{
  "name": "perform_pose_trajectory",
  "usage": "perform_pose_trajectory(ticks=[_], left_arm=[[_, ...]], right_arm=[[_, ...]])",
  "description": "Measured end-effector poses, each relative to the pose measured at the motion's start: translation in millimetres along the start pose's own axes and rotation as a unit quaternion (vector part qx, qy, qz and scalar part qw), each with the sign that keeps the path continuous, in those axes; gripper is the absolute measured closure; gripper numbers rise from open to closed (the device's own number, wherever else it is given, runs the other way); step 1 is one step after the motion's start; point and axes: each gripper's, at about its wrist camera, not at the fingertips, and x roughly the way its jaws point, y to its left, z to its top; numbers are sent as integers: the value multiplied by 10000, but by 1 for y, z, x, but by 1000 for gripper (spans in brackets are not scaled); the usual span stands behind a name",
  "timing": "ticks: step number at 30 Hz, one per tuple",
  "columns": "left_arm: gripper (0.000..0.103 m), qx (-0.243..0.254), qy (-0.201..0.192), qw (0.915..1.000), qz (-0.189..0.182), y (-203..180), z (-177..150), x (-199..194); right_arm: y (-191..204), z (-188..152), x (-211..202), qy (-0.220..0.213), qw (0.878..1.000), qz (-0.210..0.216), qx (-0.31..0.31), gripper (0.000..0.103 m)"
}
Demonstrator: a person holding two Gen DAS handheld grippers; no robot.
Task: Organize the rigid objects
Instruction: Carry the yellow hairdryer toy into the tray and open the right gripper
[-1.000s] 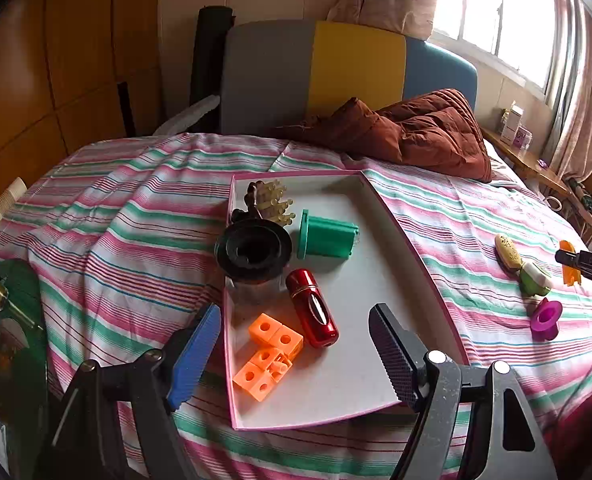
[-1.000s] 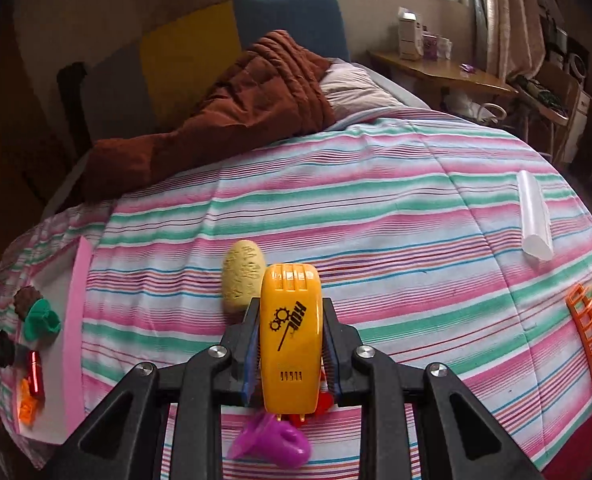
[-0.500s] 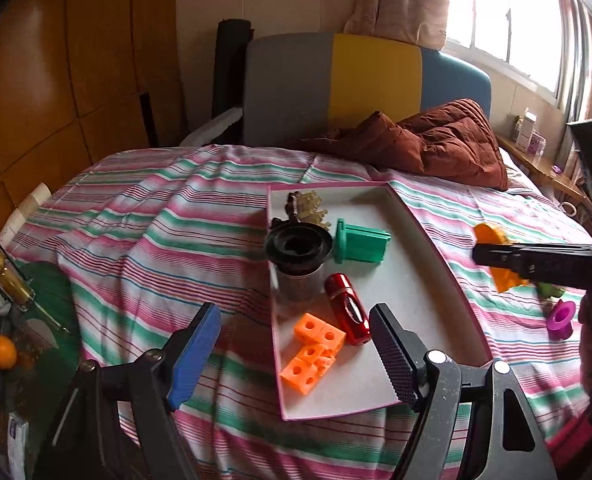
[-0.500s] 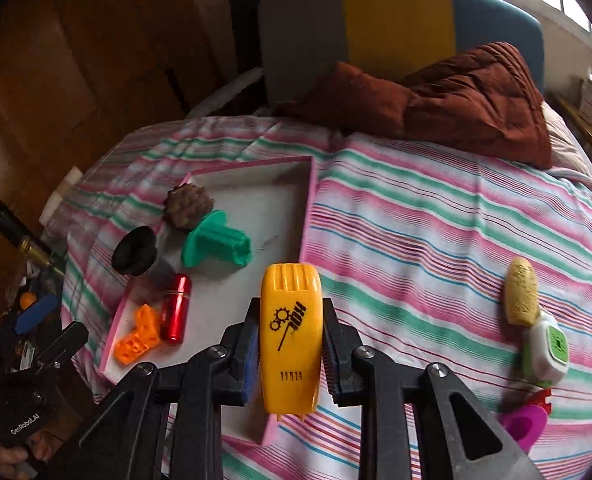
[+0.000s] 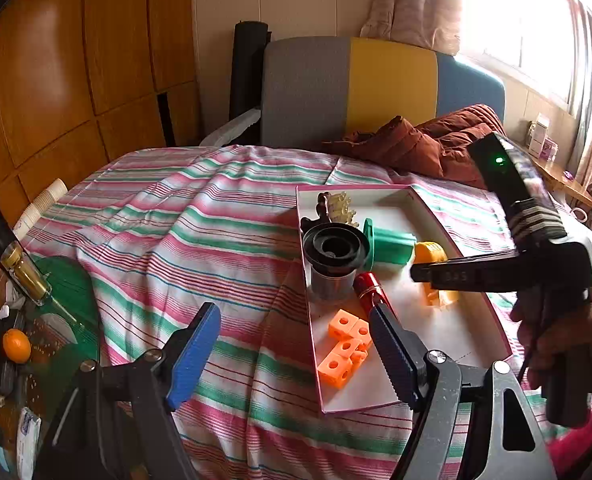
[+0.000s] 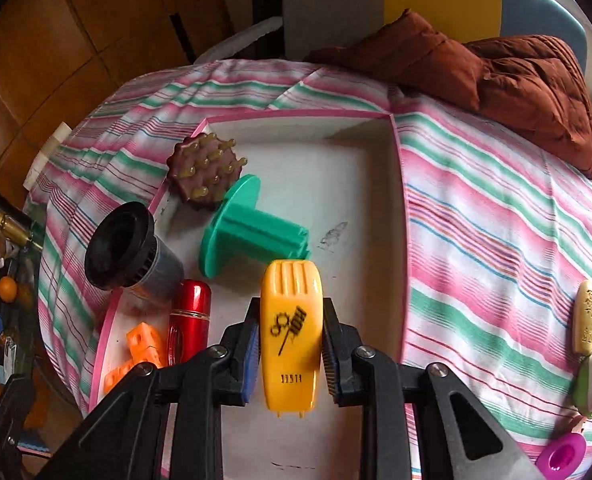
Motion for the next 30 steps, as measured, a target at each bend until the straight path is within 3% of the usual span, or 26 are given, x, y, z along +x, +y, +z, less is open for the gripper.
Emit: perform_pose_trajectory(ticks=[5, 10, 30], left_arm=[[26, -21, 21, 10000, 19, 1, -2, 0], [26, -56, 70, 10000, 19, 2, -3, 2], [22, 145, 57, 9998, -109, -19, -5, -7]], right_arm=[[9, -2, 5, 109, 9996, 265, -5, 70], [8, -6, -10, -153, 9995, 292, -3, 68], [-36, -36, -74, -1028, 9940, -383, 58, 63]])
